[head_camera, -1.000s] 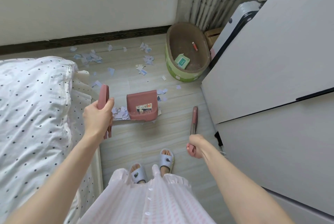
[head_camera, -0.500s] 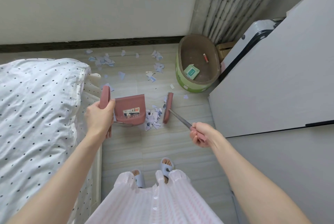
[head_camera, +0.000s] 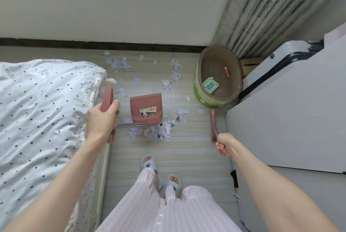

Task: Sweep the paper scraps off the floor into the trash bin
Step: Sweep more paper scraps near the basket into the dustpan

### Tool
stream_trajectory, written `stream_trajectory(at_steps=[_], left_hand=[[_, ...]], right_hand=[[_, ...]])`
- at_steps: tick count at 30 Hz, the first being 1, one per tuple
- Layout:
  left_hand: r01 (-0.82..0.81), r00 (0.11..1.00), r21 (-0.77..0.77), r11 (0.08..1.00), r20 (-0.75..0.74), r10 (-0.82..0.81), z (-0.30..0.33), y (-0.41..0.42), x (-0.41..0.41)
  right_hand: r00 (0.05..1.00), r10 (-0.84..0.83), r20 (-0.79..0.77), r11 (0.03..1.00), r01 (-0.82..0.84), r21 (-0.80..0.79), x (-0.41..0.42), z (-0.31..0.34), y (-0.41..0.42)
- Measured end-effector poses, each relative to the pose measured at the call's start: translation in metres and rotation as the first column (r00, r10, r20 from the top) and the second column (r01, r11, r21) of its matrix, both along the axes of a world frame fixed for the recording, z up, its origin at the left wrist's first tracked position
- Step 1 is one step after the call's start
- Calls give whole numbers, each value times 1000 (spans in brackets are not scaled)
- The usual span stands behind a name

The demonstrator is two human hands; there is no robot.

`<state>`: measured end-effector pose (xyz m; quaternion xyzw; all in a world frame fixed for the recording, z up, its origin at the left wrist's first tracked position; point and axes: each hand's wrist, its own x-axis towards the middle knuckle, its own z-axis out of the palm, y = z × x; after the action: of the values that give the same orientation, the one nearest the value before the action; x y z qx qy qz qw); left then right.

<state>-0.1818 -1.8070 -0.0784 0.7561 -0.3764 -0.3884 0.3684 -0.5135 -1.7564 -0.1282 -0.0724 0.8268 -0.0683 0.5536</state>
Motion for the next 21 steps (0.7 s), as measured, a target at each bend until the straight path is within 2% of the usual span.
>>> stream_trajectory(at_steps=[2,7,15,19,21], left_hand=[[25,1000,14,1000,-17,-25,-4,-16,8],[71,997,66,995,-27,-69,-9,-47,18],[98,994,127,987,-56,-92,-7,-76,26],[71,996,146,987,-63,-62,-3,-71,23],[67,997,154,986,-50,-60,-2,-62,21]], right_hand=[[1000,7,8,1000,-7,5,15,-4,-15],[986,168,16,985,-169,27,69,-10,-44],[953,300,-46,954,-300,23,86,25,-94],[909,411,-77,912,-410,26,89,34,-99],[844,523,-121,852,-523,40,87,37,-99]])
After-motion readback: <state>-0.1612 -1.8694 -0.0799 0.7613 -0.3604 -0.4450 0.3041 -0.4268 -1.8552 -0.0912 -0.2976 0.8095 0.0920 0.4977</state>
